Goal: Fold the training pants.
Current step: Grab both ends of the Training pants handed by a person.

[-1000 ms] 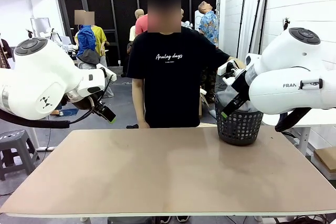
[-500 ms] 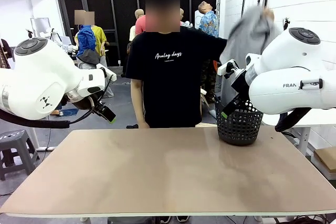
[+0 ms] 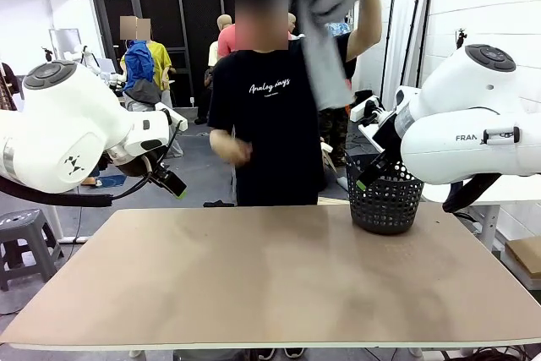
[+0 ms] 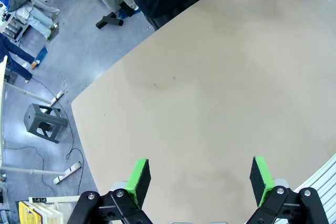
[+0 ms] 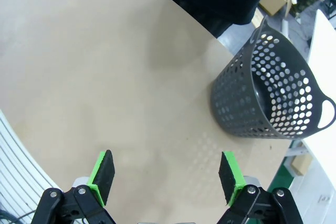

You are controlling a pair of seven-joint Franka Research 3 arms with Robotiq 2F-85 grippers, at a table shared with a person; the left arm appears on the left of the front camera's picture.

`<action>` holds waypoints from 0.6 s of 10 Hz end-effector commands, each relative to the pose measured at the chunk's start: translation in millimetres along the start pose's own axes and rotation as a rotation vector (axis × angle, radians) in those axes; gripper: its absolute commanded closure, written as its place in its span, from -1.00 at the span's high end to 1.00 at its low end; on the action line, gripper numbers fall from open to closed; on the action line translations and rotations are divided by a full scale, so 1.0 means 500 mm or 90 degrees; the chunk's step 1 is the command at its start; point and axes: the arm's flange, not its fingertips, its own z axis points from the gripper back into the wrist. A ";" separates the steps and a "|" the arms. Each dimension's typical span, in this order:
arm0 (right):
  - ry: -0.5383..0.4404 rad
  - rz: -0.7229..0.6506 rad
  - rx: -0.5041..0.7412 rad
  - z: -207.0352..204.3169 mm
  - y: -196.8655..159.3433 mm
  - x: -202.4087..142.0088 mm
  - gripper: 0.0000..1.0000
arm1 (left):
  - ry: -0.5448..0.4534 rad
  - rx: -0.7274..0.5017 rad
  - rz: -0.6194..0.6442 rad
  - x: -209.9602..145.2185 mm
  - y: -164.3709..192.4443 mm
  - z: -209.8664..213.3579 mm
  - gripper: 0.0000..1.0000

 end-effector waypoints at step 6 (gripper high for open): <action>0.000 0.001 0.000 0.000 0.000 0.000 1.00 | -0.002 0.004 -0.005 0.000 0.003 0.000 1.00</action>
